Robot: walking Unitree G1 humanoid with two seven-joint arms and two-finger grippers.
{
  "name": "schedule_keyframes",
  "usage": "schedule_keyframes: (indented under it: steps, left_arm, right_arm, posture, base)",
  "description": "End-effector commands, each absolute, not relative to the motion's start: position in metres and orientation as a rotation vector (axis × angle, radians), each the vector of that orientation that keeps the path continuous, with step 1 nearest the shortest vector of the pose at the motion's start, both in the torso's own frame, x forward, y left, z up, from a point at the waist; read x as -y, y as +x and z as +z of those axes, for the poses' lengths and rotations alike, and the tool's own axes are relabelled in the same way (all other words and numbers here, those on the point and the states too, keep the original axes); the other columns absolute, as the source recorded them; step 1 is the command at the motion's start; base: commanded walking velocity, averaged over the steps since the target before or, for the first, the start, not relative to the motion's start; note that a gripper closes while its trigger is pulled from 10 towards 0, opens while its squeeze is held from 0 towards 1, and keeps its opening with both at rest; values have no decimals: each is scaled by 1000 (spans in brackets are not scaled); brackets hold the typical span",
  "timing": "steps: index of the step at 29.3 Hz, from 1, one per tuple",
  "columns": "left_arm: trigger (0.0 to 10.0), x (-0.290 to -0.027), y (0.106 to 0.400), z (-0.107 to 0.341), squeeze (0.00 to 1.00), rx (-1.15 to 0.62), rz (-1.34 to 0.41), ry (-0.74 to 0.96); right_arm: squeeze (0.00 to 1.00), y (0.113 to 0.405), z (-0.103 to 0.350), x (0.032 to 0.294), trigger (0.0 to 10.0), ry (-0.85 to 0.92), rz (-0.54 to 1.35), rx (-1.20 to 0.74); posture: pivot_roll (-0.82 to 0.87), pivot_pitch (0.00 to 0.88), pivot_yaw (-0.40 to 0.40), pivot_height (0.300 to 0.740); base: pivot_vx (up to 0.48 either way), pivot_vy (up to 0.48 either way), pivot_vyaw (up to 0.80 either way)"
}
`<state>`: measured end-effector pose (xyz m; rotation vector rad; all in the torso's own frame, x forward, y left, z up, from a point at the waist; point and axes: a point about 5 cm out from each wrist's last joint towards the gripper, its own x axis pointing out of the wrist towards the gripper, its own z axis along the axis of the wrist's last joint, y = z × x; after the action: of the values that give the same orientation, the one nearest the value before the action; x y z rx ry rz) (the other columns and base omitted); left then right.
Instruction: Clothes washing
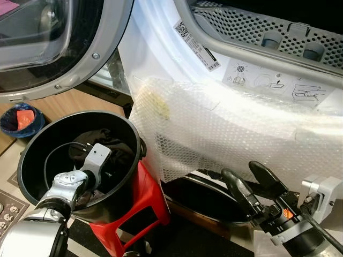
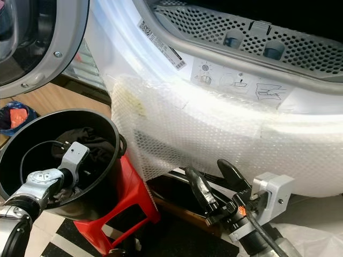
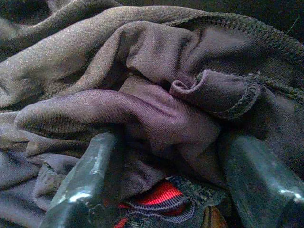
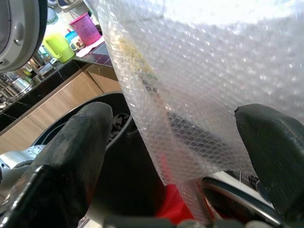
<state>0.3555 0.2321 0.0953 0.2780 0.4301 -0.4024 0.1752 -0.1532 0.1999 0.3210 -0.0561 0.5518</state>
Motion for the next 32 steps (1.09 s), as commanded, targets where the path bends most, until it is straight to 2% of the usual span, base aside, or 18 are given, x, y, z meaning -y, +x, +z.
schedule_keyframes:
  steps: [1,18,32]
  left_arm:
    - [0,-238,345,81,0,-493,-419,311]
    - [0,-248,340,79,0,-504,-418,330]
    - [0,-267,343,101,0,-429,-420,376]
  right_arm:
    - [0,170,204,155,10000,309,550,62]
    - [0,171,205,155,10000,318,566,53]
    - [0,178,204,156,10000,333,581,49]
  posture:
    - [-209,344,-37,740]
    - [-194,329,-50,740]
    - [-150,312,-54,740]
  base:
    - [0,0,0]
    - [0,0,0]
    - [0,0,0]
